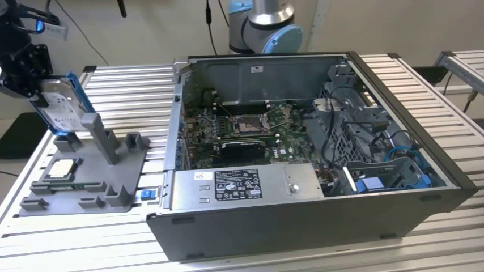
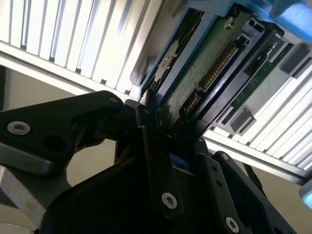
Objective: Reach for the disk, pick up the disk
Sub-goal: 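Pick up the disk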
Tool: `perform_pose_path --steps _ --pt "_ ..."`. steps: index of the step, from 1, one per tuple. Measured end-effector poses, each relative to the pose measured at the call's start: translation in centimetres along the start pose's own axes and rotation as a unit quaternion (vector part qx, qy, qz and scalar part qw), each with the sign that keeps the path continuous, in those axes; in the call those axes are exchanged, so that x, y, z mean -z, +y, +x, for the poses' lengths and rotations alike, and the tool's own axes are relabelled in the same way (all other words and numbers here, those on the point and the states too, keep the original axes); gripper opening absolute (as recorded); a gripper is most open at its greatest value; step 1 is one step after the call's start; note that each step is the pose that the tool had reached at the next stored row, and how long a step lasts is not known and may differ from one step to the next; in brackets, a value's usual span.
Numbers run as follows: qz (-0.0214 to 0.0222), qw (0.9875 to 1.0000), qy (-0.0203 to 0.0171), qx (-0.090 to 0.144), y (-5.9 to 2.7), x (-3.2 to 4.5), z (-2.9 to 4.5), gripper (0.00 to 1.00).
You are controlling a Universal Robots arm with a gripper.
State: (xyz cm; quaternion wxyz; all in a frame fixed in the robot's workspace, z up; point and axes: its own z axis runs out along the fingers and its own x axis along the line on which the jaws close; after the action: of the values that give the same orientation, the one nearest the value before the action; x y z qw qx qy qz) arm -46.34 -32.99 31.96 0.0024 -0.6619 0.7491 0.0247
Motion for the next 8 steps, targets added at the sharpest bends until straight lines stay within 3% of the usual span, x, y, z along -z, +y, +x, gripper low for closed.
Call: perform_pose_path --steps 8 --pt "0.0 1.0 0.0 0.0 0.02 0.61 -0.02 0.0"
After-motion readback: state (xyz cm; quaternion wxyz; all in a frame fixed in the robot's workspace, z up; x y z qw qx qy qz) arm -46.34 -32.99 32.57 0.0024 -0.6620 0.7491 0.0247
